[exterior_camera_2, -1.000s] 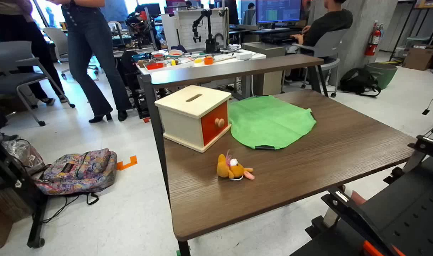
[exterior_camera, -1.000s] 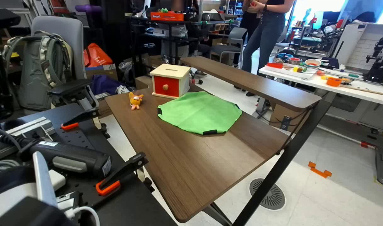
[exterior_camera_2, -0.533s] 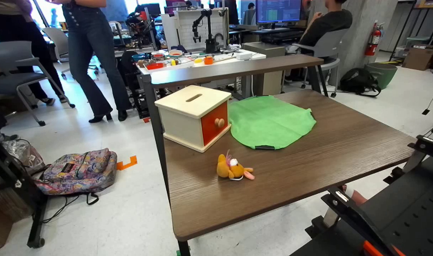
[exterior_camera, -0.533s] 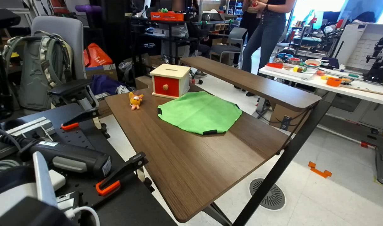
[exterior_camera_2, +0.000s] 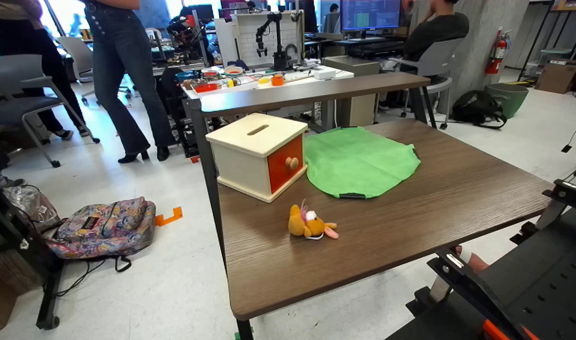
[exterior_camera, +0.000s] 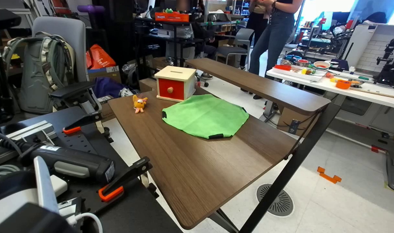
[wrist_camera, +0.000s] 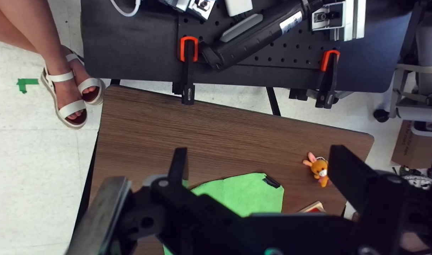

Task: Open the orange drawer and put the brown toy in the drawer

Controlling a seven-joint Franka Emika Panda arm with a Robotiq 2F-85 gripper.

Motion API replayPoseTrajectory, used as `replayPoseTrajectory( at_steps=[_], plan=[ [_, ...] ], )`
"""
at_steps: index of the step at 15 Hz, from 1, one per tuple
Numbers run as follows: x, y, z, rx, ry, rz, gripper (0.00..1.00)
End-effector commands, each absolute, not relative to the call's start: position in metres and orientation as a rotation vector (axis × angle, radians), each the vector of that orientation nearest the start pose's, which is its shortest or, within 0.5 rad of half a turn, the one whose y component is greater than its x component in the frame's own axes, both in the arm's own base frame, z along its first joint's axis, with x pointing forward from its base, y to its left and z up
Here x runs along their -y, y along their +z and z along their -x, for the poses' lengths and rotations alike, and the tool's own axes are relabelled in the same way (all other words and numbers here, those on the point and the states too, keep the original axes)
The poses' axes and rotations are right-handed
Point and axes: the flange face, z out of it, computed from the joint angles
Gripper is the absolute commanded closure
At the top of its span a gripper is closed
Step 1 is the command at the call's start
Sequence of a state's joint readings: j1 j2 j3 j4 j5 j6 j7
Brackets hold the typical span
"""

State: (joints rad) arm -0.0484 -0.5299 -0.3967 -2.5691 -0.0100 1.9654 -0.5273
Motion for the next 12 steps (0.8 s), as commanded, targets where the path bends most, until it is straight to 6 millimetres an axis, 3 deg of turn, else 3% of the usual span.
replayPoseTrajectory(
  at_steps=[1,8,12],
  plan=[
    [0.146,0.423,-0.358,0.262,-0.038,2.923,0.00],
    [0.076,0.418,-0.415,0.413,-0.125,2.925,0.00],
    [0.029,0.388,-0.461,0.529,-0.216,2.990,0.00]
  ],
)
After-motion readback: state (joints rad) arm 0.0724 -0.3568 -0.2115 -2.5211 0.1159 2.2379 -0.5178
